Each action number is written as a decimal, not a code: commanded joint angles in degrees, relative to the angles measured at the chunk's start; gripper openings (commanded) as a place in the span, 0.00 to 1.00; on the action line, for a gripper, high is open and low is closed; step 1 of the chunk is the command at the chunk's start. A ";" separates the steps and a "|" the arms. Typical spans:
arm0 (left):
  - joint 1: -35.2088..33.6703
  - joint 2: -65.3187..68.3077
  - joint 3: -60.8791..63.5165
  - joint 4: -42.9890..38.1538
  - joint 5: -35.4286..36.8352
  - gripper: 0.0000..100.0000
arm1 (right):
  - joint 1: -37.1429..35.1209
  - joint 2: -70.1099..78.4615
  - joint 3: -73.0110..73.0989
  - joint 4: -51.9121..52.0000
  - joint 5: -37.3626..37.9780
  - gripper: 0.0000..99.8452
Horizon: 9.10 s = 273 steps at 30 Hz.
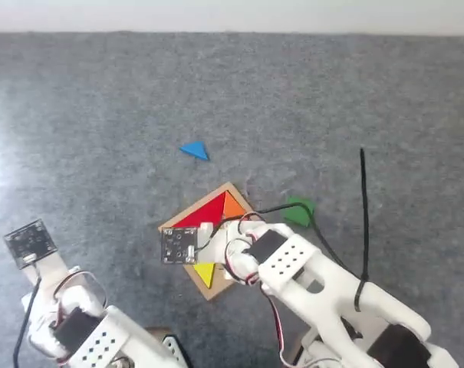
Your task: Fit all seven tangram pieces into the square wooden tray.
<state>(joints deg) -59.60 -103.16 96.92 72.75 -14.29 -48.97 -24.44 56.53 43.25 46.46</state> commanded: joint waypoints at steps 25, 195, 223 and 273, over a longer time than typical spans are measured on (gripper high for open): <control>-0.26 -1.05 -1.19 0.26 -0.44 0.01 | -5.67 -1.71 0.62 7.16 10.81 0.01; -0.26 -1.05 -0.92 -0.09 -0.44 0.01 | 3.74 27.21 -38.15 26.42 -12.40 0.01; -0.26 -1.05 -0.92 -0.09 -0.44 0.01 | 0.57 27.03 -30.86 22.46 -9.49 0.17; -0.26 -1.05 -0.92 0.00 -0.44 0.01 | 7.52 66.95 -98.99 38.02 -7.91 0.31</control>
<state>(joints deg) -59.60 -103.16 96.92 72.75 -14.29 -41.85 36.04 -26.37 79.03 37.58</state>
